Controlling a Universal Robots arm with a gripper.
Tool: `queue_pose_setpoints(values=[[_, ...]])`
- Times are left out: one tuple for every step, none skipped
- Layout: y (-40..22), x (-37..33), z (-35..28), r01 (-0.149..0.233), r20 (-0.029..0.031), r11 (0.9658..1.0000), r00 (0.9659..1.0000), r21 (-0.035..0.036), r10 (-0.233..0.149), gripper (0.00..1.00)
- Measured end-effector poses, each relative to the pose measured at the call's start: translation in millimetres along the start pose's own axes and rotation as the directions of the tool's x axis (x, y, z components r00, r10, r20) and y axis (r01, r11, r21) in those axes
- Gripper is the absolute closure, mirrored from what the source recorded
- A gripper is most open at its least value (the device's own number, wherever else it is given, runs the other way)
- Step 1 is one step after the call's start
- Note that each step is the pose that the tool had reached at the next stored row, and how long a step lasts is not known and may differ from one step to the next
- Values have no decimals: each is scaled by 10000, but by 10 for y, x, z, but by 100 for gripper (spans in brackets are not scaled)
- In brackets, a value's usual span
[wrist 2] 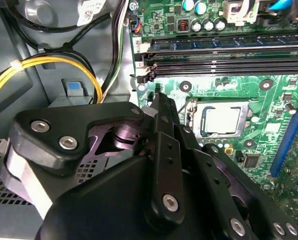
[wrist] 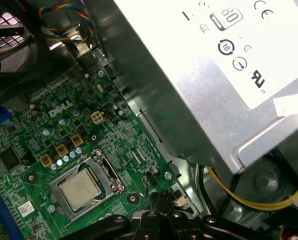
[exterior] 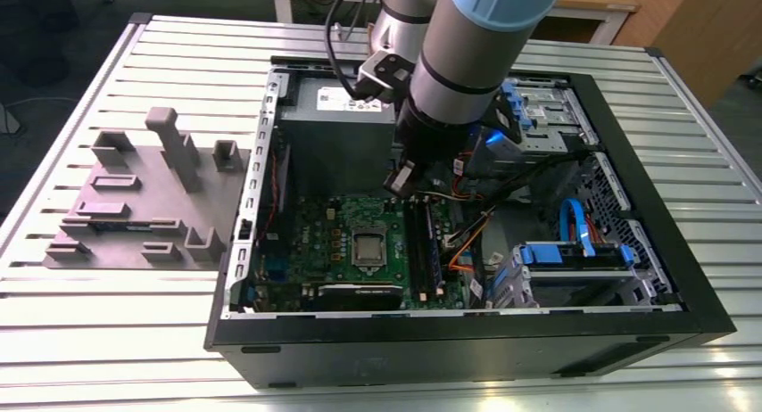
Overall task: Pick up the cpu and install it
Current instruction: 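Install the first cpu locking lever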
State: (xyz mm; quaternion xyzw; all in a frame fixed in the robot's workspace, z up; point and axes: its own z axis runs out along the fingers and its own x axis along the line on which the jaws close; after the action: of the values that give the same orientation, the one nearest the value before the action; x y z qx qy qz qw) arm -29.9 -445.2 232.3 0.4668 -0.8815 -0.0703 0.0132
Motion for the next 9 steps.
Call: queue_pose_setpoints(values=[[10,3,8,23,-2,10000,10000,-1,-23,90],[19,9,14,51,-4,10000,10000,-3,-51,90],[25,14,16,66,-9,10000,10000,-3,-66,90],[26,14,16,71,-10,10000,10000,-3,-71,90],[25,15,16,74,-10,10000,10000,-4,-74,90],[24,18,16,76,-9,10000,10000,-4,-76,90],[22,21,16,76,-9,10000,10000,-4,-76,90],[17,27,15,77,-9,10000,10000,-4,-77,90],[11,36,14,77,-8,10000,10000,-4,-77,90]])
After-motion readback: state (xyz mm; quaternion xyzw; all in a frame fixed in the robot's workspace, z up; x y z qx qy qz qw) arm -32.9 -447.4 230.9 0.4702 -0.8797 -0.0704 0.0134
